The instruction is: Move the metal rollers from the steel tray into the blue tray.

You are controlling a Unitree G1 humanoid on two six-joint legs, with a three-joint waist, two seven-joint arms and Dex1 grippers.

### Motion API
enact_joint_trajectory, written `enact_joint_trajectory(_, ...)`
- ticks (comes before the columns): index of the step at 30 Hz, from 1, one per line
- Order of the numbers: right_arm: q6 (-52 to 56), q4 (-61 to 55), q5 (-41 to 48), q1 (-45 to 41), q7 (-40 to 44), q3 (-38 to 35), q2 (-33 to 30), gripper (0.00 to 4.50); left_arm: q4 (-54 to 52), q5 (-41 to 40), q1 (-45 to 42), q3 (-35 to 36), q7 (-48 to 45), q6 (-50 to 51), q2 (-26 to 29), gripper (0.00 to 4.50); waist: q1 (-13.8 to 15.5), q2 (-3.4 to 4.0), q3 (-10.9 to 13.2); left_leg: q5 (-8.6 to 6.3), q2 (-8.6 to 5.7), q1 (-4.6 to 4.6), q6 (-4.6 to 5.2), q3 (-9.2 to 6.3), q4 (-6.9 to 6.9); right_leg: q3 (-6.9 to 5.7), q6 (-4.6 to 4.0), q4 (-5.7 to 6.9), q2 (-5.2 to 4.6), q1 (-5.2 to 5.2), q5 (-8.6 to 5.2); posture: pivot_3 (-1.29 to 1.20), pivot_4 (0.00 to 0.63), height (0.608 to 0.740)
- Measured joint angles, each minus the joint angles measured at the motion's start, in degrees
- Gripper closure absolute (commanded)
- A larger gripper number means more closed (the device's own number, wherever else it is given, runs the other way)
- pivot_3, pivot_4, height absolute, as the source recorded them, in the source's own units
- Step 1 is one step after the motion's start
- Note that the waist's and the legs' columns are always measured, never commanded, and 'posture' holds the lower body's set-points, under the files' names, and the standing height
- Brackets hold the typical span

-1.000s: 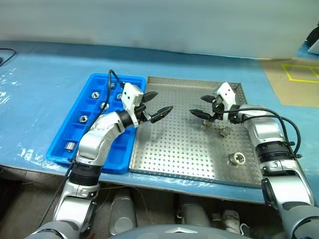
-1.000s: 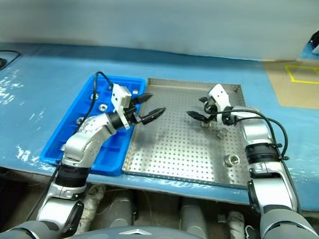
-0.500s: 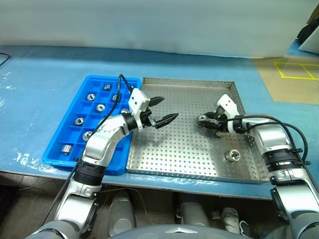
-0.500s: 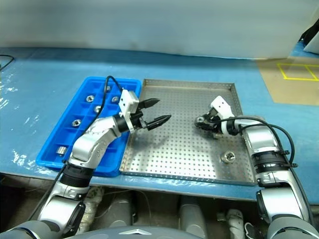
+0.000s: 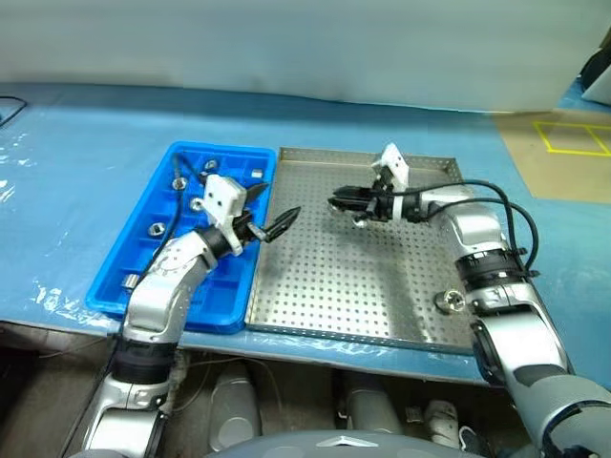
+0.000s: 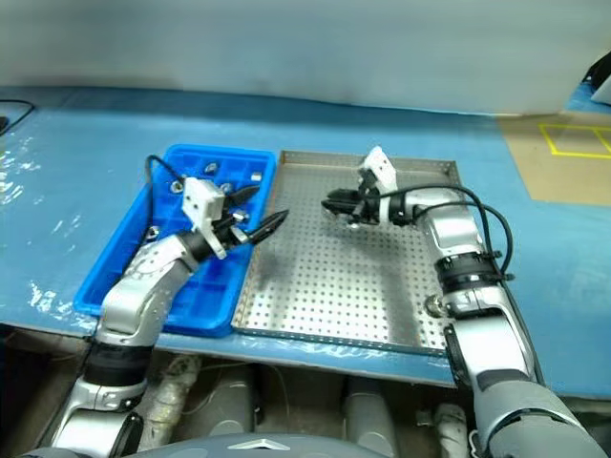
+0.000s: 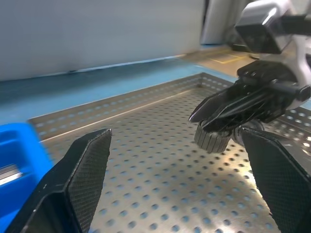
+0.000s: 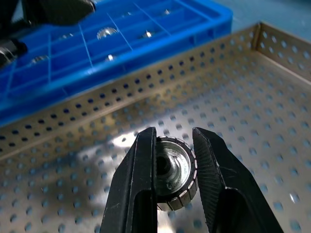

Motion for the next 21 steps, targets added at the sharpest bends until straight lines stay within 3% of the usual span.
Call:
enact_joint_trajectory(6, -5.14, 9.41, -0.91, -5.97, 4.46, 2.04, 6.46, 3.77, -9.44, -0.32, 9.29, 6.06, 5.75, 2.33, 2.26, 0.0, 3.04, 0.01, 0.0, 0.0, 0.05, -0.22, -0.01, -0.08, -0.01, -0.16, -0.03, -0.08, -0.01, -0.11, -0.02, 0.37, 0.15, 0.74)
enact_joint_trajectory(12, -15.83, 21.6, -8.71, -8.22, 5.1, 7.74, 7.45, 3.77, -14.74, -0.37, 13.59, 6.76, 9.46, 3.45, 2.16, 0.0, 6.69, 0.08, 0.05, 0.0, 0.04, -0.49, -0.01, -0.13, 0.03, -0.42, -0.02, -0.08, -0.28, -0.1, -0.02, 0.36, 0.15, 0.74)
enact_joint_trajectory(21, -11.21, 17.33, -3.54, -8.47, 8.48, 2.41, 8.81, 3.77, -13.78, -1.4, 10.06, 5.57, 9.91, 4.62, 2.08, 0.0, 6.53, 0.1, 0.06, 0.07, 0.08, -0.48, -0.11, -0.15, 0.11, -0.38, 0.0, 0.27, -0.15, -0.33, -0.04, 0.3, 0.15, 0.74)
